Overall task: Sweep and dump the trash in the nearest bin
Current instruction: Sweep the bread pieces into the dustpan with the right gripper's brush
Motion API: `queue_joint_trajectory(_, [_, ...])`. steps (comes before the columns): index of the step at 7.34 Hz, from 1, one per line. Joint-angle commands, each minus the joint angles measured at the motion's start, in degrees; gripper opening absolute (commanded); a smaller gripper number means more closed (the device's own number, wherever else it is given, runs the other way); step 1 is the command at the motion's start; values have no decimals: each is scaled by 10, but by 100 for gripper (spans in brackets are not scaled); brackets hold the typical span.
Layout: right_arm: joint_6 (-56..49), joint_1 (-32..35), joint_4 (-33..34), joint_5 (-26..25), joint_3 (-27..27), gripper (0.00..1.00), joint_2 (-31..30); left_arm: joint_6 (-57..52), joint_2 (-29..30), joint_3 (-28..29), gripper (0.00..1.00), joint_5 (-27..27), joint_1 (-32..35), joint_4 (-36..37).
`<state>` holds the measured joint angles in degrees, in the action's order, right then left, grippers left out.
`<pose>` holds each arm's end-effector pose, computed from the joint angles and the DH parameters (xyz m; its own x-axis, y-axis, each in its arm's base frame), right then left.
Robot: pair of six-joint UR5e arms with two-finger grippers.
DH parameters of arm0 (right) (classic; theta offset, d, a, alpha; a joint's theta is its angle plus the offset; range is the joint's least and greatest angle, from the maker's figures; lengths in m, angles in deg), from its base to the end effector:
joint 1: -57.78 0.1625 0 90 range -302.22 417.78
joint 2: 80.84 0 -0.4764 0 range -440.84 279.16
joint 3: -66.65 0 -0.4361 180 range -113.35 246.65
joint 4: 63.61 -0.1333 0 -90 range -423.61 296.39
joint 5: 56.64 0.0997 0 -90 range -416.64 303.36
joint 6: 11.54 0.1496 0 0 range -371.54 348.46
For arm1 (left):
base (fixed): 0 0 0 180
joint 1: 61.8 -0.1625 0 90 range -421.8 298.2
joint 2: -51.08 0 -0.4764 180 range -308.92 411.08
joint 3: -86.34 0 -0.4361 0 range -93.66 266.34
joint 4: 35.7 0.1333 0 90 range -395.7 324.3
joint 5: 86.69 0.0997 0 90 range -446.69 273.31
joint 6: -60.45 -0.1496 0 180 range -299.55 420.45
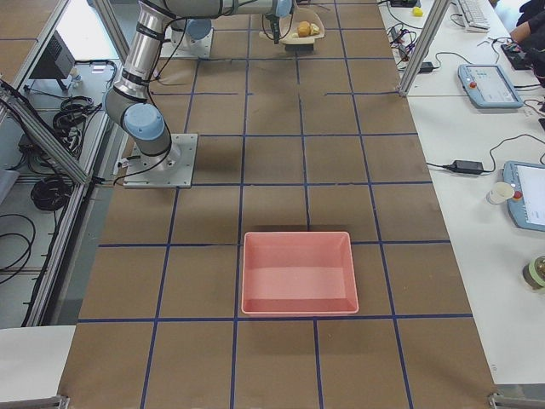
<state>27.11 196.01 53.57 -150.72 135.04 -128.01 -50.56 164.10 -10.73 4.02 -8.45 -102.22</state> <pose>0.7120 -0.4714 0.2160 -0.9865 -0.1634 -0.0096 -0.1609 0.9790 -0.1253 0.2798 -0.5963 0.2222 -0.2656 0.9576 0.1119 0.9623 0.2704 -0.0298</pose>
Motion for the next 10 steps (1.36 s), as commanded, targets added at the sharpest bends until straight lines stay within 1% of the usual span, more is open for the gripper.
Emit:
queue_joint_trajectory(1, [30, 31, 2, 25, -18, 13, 3, 0, -1, 0, 4, 0, 0, 0])
queue_joint_trajectory(3, [97, 53, 2, 54, -36, 13, 15, 3, -2, 0, 4, 0, 0, 0])
queue_joint_trajectory(5, [188, 54, 6, 106, -78, 13, 35, 3, -4, 0, 4, 0, 2, 0])
queue_joint_trajectory(6, [213, 54, 6, 127, -98, 14, 36, 3, -4, 0, 4, 0, 2, 0])
queue_joint_trajectory(8, [212, 53, 0, 121, -97, 14, 30, 4, -3, 0, 4, -2, 0, 0])
queue_joint_trajectory(10, [188, 50, -7, 115, -87, 14, 16, 4, -3, 0, 4, -3, 0, 0])
